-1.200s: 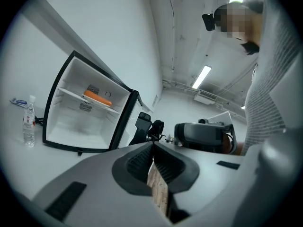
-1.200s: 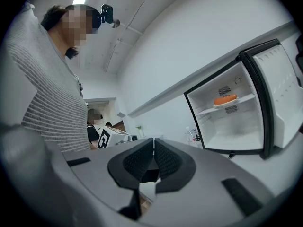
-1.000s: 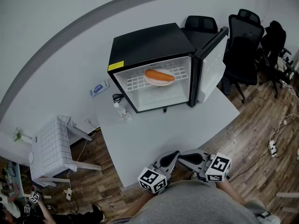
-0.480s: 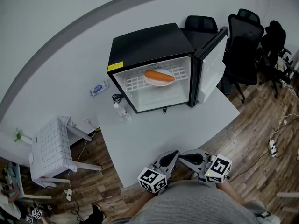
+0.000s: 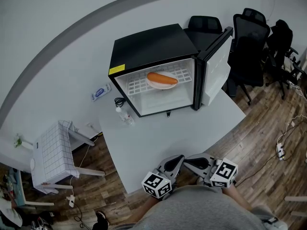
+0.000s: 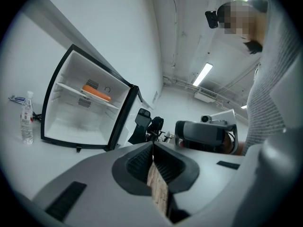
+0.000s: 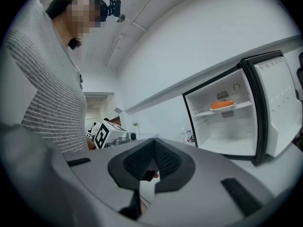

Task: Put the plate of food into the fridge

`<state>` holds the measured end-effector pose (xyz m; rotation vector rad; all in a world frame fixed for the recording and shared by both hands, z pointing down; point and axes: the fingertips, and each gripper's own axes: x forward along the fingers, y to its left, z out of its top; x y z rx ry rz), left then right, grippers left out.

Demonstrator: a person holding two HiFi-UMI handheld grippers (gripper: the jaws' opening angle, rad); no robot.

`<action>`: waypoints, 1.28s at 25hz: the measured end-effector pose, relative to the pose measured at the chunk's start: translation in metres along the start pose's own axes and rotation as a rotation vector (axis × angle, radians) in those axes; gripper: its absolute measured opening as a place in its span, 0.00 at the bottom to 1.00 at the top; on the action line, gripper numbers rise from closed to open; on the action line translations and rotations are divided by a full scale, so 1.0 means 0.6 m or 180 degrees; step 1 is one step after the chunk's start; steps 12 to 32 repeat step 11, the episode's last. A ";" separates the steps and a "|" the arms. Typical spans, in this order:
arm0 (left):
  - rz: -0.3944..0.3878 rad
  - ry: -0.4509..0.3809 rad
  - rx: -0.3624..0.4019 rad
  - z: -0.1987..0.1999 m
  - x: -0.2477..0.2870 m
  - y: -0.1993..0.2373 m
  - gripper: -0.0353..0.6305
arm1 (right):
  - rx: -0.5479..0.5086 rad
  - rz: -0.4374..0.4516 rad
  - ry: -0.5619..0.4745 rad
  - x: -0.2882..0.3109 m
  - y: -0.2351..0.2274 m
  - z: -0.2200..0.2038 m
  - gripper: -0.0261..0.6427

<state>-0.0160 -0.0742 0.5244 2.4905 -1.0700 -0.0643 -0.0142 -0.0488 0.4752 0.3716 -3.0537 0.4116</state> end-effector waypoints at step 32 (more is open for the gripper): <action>-0.0052 0.0069 0.0038 -0.004 0.016 -0.008 0.07 | 0.0024 -0.0010 0.0003 -0.010 -0.006 -0.003 0.06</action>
